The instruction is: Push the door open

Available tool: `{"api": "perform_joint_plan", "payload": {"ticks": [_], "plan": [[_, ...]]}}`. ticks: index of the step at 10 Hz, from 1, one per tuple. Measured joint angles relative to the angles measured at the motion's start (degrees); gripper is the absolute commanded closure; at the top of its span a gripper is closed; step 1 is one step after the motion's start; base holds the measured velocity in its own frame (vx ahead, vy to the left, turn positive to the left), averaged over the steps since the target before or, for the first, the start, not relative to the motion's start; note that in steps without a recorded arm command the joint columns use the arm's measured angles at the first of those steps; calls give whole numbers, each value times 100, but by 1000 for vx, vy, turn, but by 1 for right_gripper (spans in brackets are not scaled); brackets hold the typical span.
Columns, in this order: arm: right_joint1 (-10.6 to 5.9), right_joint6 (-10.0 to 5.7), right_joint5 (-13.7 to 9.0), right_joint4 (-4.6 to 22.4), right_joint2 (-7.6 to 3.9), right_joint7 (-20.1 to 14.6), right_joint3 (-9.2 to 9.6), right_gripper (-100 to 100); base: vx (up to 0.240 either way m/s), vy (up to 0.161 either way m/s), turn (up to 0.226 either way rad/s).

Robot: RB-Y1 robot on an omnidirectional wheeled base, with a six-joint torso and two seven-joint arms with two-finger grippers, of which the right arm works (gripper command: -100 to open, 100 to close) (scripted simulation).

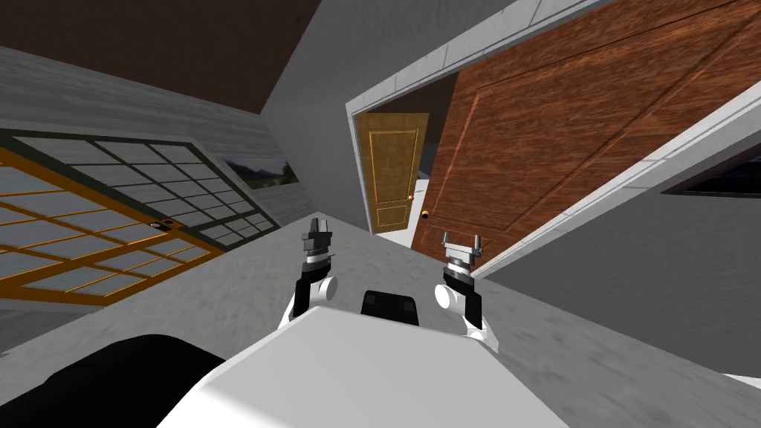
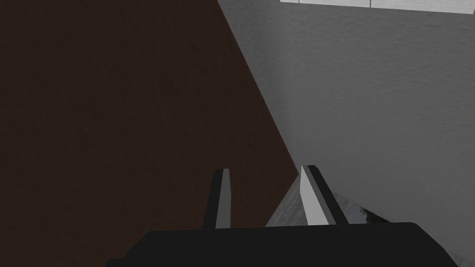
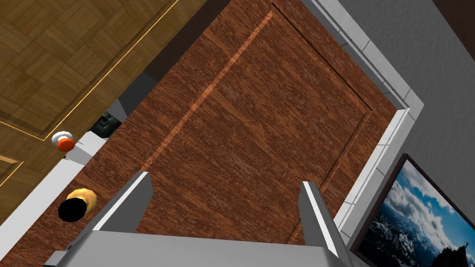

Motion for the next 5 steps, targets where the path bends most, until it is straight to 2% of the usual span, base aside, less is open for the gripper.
{"api": "perform_joint_plan", "payload": {"ticks": [3,5], "plan": [[-173,-153,-258,514,11,-234,-1,-100,89,-39,131],[-212,-225,-449,763,-10,-414,-17,-100,96,-56,137]]}}
